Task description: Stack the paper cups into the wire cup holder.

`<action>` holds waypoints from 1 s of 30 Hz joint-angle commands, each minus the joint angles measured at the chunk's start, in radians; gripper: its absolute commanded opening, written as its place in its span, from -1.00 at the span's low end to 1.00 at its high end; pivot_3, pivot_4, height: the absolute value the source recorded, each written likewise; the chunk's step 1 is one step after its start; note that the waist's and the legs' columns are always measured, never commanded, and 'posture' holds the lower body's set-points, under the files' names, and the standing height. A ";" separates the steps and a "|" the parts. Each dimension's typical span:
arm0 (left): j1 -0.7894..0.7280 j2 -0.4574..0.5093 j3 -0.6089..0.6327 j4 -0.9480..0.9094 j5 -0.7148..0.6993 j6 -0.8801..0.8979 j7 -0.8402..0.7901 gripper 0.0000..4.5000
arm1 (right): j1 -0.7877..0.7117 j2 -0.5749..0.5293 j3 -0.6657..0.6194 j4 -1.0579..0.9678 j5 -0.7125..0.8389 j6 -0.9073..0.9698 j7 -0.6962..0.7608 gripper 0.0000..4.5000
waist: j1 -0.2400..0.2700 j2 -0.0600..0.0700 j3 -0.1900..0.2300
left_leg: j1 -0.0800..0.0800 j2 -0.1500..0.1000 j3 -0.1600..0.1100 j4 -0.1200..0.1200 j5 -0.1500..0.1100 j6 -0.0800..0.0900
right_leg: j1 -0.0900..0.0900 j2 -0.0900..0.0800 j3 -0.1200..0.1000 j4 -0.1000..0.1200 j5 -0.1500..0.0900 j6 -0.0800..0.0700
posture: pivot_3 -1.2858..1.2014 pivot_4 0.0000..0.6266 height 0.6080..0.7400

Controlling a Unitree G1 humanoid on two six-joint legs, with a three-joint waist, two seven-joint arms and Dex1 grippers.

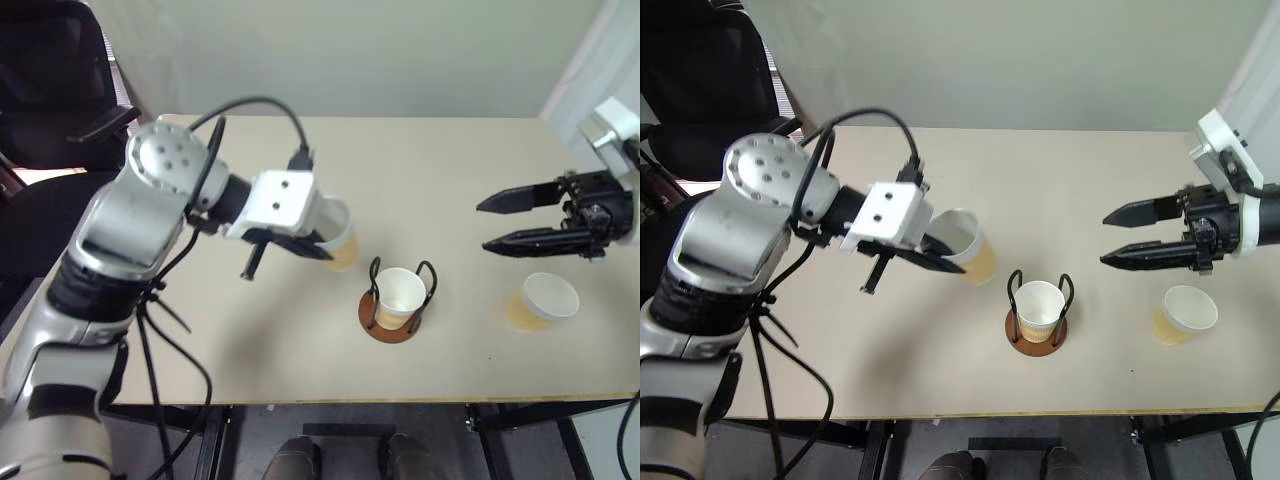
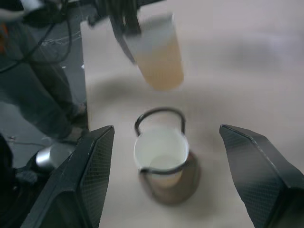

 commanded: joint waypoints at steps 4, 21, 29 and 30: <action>-0.142 -0.085 -0.076 0.154 -0.044 -0.133 -0.060 -0.97 | 0.099 -0.087 -0.219 -0.165 0.098 0.022 -0.015 0.63 | 0.002 0.000 0.000 | 0.000 0.000 -0.001 0.000 -0.001 0.000 | 0.000 0.000 0.000 0.000 0.000 0.002 | 0.03 -0.52 1.00; -0.262 -0.239 -0.379 0.415 -0.121 -0.417 -0.060 -0.97 | 0.309 -0.141 -0.596 -0.343 0.273 0.221 -0.218 0.63 | 0.017 0.000 0.000 | -0.004 -0.001 0.002 0.003 -0.005 0.005 | 0.003 -0.001 0.001 -0.010 0.003 0.013 | 0.03 -0.52 1.00; -0.223 -0.308 -0.458 0.453 -0.023 -0.504 -0.060 -0.97 | 0.387 -0.174 -0.649 -0.359 0.271 0.223 -0.221 0.63 | 0.020 0.000 0.000 | -0.004 -0.001 0.002 0.005 -0.006 0.006 | 0.004 -0.001 0.001 -0.010 0.003 0.014 | 0.03 -0.52 1.00; -0.221 -0.317 -0.461 0.457 -0.011 -0.512 -0.060 -0.97 | 0.406 -0.179 -0.657 -0.361 0.259 0.222 -0.213 0.63 | 0.020 0.000 0.000 | -0.004 -0.001 0.002 0.006 -0.006 0.006 | 0.004 -0.001 0.001 -0.010 0.003 0.015 | 0.03 -0.52 1.00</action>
